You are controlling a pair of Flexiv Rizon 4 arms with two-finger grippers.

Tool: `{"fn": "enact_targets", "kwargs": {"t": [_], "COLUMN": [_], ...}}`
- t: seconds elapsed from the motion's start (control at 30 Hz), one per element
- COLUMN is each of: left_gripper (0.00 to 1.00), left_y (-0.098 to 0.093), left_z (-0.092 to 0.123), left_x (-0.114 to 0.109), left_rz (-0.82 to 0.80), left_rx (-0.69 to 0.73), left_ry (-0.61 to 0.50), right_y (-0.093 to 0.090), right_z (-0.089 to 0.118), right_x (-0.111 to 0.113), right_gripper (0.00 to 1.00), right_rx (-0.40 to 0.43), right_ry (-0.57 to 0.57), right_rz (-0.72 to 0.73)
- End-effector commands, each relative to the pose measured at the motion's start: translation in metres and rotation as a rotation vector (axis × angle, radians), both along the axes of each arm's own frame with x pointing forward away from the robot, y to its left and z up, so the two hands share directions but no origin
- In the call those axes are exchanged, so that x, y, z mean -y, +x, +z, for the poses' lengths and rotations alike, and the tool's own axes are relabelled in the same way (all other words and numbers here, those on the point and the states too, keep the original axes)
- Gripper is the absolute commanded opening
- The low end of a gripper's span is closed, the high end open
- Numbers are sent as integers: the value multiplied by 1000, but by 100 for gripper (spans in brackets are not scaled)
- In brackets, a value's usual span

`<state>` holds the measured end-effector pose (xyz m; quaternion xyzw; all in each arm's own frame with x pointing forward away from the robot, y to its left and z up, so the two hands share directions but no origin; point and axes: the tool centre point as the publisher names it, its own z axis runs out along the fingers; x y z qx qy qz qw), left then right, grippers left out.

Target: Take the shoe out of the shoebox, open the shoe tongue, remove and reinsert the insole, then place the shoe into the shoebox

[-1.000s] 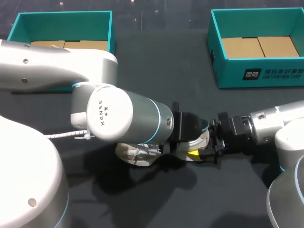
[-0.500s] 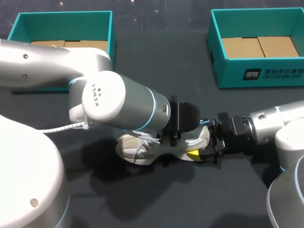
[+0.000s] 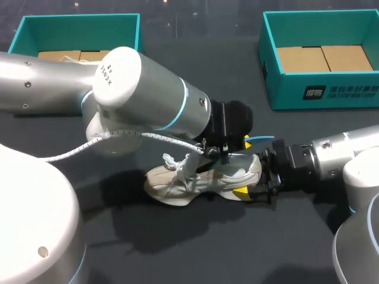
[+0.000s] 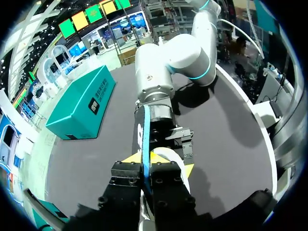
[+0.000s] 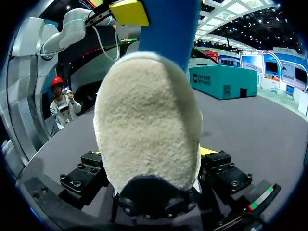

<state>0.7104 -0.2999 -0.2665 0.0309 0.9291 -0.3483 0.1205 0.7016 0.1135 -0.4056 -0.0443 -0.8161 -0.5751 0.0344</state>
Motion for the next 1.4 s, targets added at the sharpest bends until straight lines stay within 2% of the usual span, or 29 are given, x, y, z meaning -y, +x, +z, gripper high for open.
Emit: {"fn": "enact_targets", "kwargs": {"t": [0.03,0.1,0.73,0.97,1.1,1.4], "left_gripper": [0,0,0,0,0,0], "left_y": [0,-4,-4,-37,-51,-51], "left_z": [15,29,29,83,129,129], "left_x": [1,5,5,33,42,42], "left_rz": [-72,-95,-95,-171,-187,-187], "left_rx": [-87,-117,-117,-69,-89,-89], "left_ry": [-52,-112,-112,-343,-525,-525], "right_y": [-1,-1,-1,-1,-1,-1], "right_z": [-1,-1,-1,-1,-1,-1], "right_x": [-2,-2,-2,-2,-2,-2], "right_gripper": [0,0,0,0,0,0], "right_rx": [-1,-1,-1,-1,-1,-1], "right_ry": [-4,-4,-4,-4,-4,-4], "right_rz": [0,0,0,0,0,0]}}
